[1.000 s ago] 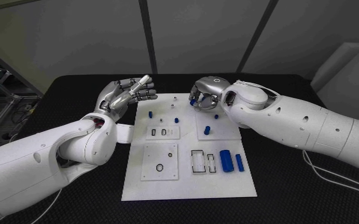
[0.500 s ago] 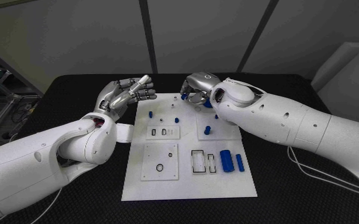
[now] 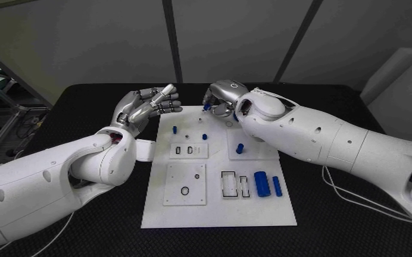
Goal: Assemble the parts on the task board
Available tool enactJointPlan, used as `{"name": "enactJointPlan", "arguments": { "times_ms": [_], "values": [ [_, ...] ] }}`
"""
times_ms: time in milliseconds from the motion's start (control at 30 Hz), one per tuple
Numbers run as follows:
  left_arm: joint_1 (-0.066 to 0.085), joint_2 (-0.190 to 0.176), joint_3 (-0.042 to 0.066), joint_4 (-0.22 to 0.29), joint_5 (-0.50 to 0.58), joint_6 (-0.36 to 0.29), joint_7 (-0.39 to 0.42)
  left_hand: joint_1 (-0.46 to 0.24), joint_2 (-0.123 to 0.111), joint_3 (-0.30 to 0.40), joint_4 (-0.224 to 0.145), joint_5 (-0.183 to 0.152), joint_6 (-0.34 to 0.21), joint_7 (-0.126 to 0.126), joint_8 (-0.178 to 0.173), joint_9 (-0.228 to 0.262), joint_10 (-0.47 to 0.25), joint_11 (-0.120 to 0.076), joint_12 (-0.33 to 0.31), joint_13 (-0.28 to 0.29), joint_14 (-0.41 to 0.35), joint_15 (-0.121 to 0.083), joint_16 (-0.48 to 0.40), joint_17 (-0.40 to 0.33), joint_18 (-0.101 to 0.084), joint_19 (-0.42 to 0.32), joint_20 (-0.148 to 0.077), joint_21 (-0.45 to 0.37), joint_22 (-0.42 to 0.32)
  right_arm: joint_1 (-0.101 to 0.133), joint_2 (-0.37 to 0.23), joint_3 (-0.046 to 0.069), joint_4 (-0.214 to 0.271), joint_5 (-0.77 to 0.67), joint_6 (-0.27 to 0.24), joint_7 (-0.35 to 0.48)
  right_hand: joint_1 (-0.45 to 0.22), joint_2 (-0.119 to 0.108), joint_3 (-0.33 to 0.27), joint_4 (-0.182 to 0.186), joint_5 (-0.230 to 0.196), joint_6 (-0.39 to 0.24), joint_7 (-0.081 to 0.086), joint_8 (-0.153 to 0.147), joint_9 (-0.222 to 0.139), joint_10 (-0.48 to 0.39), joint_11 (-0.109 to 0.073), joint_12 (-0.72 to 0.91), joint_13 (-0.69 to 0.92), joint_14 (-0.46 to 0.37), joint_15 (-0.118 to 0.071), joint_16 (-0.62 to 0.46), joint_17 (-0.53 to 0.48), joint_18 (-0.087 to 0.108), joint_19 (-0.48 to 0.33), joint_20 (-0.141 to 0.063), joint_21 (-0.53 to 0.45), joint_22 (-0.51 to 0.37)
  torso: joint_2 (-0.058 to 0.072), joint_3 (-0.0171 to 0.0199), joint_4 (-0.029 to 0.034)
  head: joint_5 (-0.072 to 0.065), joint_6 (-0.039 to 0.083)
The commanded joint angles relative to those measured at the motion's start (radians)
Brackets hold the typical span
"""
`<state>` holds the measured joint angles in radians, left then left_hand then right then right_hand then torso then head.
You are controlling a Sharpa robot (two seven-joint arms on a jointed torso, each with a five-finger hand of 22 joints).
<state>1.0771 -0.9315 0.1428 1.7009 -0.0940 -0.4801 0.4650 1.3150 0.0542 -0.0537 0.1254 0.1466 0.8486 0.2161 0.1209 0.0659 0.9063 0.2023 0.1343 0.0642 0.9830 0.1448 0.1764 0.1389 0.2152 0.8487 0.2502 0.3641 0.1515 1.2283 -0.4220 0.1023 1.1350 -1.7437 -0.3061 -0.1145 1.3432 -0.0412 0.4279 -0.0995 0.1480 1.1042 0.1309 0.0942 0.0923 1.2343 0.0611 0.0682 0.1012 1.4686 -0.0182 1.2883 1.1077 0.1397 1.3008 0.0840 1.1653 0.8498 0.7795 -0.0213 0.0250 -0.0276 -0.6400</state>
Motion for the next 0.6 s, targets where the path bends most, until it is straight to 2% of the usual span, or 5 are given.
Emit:
{"name": "enactJointPlan", "arguments": {
  "times_ms": [33, 233, 600],
  "values": [
    [0.003, 0.000, 0.001, 0.004, -0.007, 0.014, 0.002, 0.005, -0.002, -0.002, -0.002, 0.001, -0.007, 0.034, -0.007, -0.001, -0.006, -0.001, -0.006, -0.001, 0.002, 0.008, -0.005, 0.001, -0.034, 0.003, 0.005, -0.003, -0.001, 0.003, 0.008, 0.001, -0.010, 0.001, -0.016, -0.002, -0.008, -0.002, -0.002, 0.006, -0.007, -0.002, 0.005, -0.003, 0.000, -0.004, 0.007, -0.004, -0.001, 0.030, 0.001, 0.003, 0.001, -0.012, -0.004, -0.001, 0.004, 0.001, 0.001, 0.0001, -0.0003, 0.002, -0.003],
    [0.005, 0.000, 0.001, 0.006, -0.007, 0.016, 0.000, 0.005, -0.002, -0.002, -0.002, 0.001, -0.007, 0.034, -0.007, -0.001, -0.006, 0.000, -0.006, -0.001, 0.002, 0.008, -0.006, 0.001, -0.034, 0.003, 0.005, -0.003, -0.001, 0.003, 0.023, 0.001, -0.031, 0.002, -0.004, -0.001, -0.008, -0.003, -0.001, 0.007, -0.007, -0.003, 0.005, -0.004, 0.000, -0.005, 0.007, -0.004, -0.002, 0.030, 0.001, 0.003, 0.000, -0.011, -0.005, -0.001, 0.003, -0.001, 0.000, -0.0001, -0.0024, -0.007, -0.007],
    [0.009, 0.001, 0.001, 0.006, -0.007, 0.017, 0.000, 0.005, -0.002, -0.002, -0.002, 0.001, -0.007, 0.034, -0.007, -0.001, -0.007, 0.000, -0.006, -0.001, 0.002, 0.008, -0.006, 0.001, -0.034, 0.003, 0.005, -0.003, -0.001, 0.004, 0.050, 0.001, -0.063, 0.005, 0.018, 0.007, -0.010, -0.005, -0.001, 0.008, -0.008, -0.004, 0.005, -0.005, 0.000, -0.007, 0.008, -0.005, -0.002, 0.030, 0.001, 0.003, 0.000, -0.011, -0.006, 0.000, 0.004, 0.000, 0.001, 0.0008, -0.0016, -0.004, -0.012]
  ]
}}
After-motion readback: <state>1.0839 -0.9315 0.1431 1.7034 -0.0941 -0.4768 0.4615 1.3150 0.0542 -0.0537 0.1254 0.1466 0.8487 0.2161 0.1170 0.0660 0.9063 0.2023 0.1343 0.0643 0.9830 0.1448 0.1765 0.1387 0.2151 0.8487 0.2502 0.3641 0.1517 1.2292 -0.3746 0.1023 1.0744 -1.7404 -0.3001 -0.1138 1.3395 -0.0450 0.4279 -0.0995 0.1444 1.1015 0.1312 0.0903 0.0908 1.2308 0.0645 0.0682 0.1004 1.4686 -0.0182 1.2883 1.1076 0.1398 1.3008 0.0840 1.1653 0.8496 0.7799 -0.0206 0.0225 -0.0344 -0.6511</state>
